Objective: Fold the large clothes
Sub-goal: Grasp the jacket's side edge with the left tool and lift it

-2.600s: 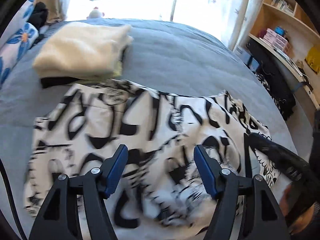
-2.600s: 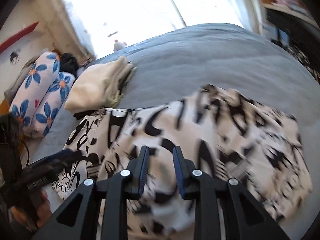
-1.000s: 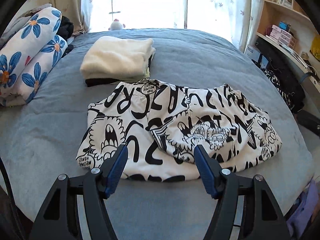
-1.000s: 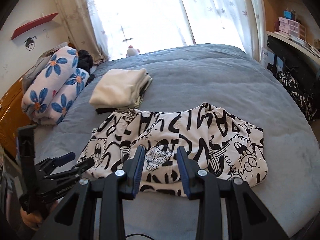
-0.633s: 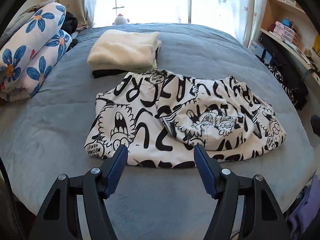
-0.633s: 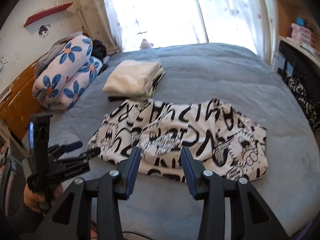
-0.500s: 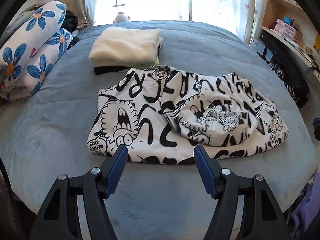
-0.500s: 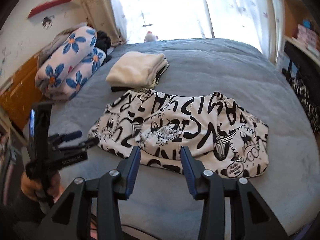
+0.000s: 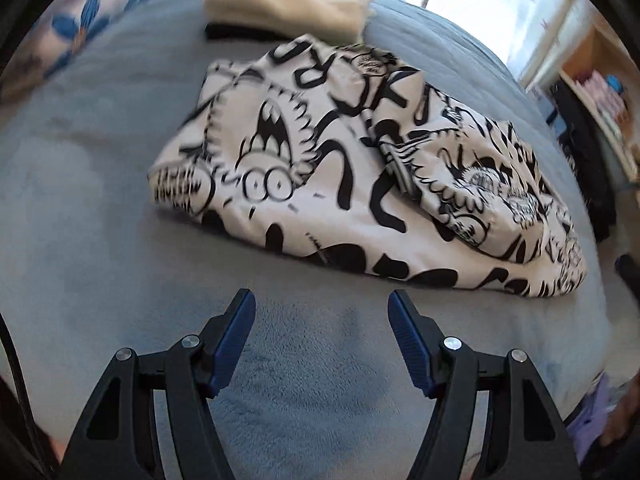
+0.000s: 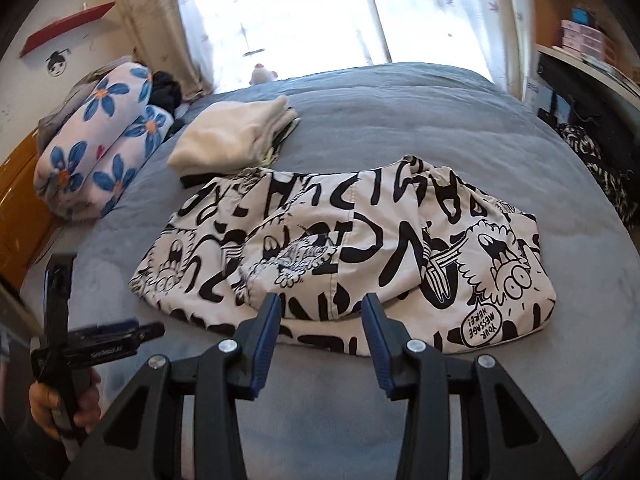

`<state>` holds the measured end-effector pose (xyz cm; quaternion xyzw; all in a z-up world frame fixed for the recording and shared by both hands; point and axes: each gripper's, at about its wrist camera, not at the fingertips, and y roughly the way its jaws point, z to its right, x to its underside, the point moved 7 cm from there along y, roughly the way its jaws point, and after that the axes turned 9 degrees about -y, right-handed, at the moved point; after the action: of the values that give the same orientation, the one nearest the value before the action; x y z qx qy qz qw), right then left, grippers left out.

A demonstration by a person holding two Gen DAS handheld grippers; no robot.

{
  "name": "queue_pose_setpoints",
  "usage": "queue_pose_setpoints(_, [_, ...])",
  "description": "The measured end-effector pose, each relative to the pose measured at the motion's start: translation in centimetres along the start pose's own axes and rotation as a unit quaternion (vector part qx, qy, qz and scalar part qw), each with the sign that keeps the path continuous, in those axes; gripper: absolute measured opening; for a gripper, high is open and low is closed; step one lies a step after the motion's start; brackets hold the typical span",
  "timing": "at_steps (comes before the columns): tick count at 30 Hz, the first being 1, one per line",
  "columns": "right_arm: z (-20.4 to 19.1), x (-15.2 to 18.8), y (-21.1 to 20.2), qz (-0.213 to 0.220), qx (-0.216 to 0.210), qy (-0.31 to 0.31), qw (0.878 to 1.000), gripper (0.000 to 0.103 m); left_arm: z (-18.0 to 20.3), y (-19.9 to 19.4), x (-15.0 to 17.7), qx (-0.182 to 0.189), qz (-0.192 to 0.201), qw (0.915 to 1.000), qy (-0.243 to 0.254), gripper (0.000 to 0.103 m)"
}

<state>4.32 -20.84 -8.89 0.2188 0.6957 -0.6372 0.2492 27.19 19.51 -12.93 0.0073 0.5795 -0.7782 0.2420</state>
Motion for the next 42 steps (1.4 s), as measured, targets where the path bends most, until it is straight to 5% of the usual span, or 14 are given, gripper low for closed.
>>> queue_pose_setpoints(12, [0.0,1.2,3.3,-0.006,-0.006,0.046,0.999,0.042,-2.3,4.0,-2.1,0.068,0.017,0.9935,-0.09,0.067])
queue_pose_setpoints(30, [-1.6,0.5,6.5,-0.027,-0.025,0.059,0.998,0.042,-3.0,7.3,-8.2,0.087,0.073,0.984,-0.137,0.068])
queue_pose_setpoints(32, [-1.6,0.6,6.8,-0.029,-0.026,0.063,0.997,0.042,-3.1,7.2,-8.5,0.087,0.085,0.9822,-0.144,0.064])
queue_pose_setpoints(37, [-1.6,1.1,8.0,-0.04,-0.028,0.07,0.996,0.042,-2.7,6.4,-9.5,0.077,0.118,0.9816,-0.128,0.028])
queue_pose_setpoints(42, [-1.3,0.9,9.3,-0.044,-0.025,0.071,0.996,0.042,-0.3,3.7,-9.5,0.041,0.173,0.9824,-0.056,0.017])
